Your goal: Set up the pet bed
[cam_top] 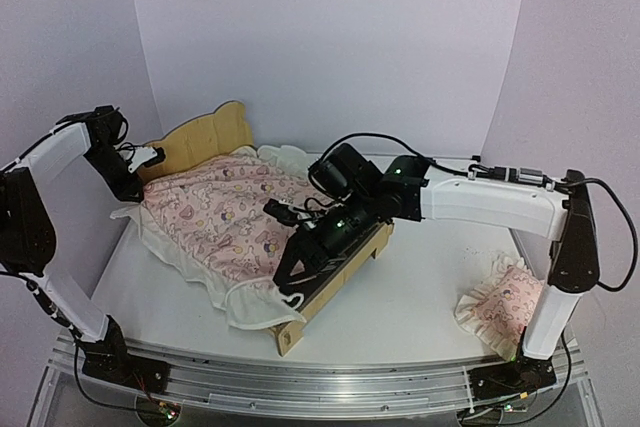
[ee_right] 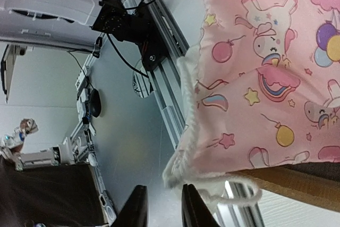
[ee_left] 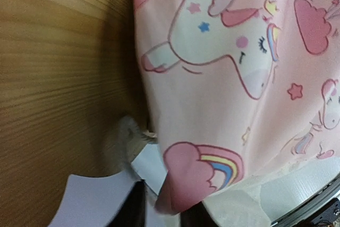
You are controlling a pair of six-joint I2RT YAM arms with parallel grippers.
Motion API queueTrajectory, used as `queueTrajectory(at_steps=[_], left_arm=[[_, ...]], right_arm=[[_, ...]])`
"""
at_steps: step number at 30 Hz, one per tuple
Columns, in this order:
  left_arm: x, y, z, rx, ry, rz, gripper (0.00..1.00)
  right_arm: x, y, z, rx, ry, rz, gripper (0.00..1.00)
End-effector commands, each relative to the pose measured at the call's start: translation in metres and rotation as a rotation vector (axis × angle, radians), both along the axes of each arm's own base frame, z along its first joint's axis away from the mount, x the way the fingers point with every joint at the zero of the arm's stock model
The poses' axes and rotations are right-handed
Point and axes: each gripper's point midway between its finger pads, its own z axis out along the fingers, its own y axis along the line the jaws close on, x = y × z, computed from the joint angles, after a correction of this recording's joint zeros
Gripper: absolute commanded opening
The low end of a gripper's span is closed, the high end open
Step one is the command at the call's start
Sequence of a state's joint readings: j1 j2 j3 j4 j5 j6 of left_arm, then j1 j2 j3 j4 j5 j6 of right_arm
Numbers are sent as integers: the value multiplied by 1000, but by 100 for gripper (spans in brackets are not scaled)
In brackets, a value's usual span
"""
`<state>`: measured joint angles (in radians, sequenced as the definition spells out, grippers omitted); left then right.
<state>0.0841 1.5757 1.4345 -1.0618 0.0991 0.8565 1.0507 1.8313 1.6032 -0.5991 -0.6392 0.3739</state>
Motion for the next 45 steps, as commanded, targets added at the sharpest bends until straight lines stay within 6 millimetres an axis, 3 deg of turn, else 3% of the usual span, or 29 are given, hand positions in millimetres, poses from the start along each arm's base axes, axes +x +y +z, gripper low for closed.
queueTrajectory(at_steps=[1,4,6,10,14,18,21,24,30,33,37,40,45], left_arm=[[27,14,17,51,-106,29,37],[32,14,29,52,-141,23,49],[33,11,36,50,-161,3,53],[25,-10,58,-35,-208,-88,57],[15,-42,78,-196,-225,-170,62],[9,-71,71,-297,-182,-201,63],[0,-104,51,-276,-133,-254,63],[-7,-125,34,-236,-105,-301,63],[6,-131,4,-243,-78,-271,63],[14,-134,-10,-250,-56,-259,62],[24,-140,-22,-252,-53,-269,62],[34,-142,-31,-234,-64,-278,61],[57,-145,-37,-210,-104,-281,61]], right_arm=[[-2,-1,21,46,-34,-3,39],[14,-15,35,48,-117,-70,62],[36,-32,46,38,-167,-166,70],[110,-93,45,-81,-264,-507,73],[177,-171,22,-268,-340,-844,73],[224,-221,-7,-382,-321,-1005,76],[253,-232,-28,-388,-221,-1017,79],[273,-224,-43,-350,-133,-962,80],[290,-201,-78,-302,2,-870,73],[306,-202,-89,-265,43,-888,60],[320,-202,-93,-227,65,-903,22],[315,-202,-92,-220,77,-892,2],[294,-219,-78,-246,34,-923,0]])
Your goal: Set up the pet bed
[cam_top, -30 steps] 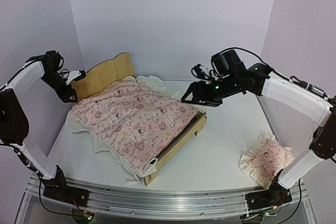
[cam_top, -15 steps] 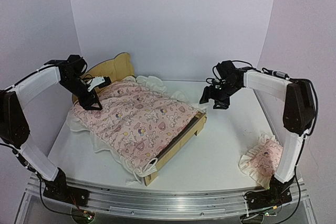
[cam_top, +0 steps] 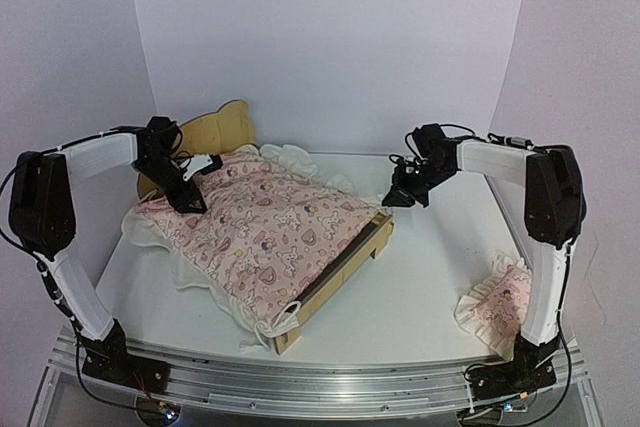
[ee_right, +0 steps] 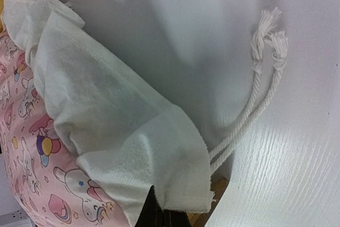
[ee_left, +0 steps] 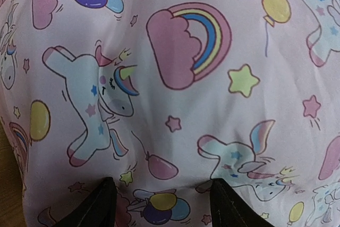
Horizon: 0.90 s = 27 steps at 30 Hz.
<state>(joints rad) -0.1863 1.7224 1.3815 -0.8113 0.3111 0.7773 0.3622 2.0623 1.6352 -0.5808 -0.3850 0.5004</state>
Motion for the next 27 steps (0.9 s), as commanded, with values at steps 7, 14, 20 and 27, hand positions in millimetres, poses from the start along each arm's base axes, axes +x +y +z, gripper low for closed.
queueTrajectory(at_steps=[7,14,20,27], left_arm=[[44,-7,17,14,-125,-2,61],[45,-6,49,21,-171,-17,64],[49,-8,118,-26,-263,9,69],[81,26,194,23,-439,204,89]], right_arm=[[-35,-27,45,-40,-94,-42,0],[-39,-32,50,-58,-105,-53,2],[-46,-52,56,-150,-104,-102,45],[-69,-71,65,-225,-71,-212,52]])
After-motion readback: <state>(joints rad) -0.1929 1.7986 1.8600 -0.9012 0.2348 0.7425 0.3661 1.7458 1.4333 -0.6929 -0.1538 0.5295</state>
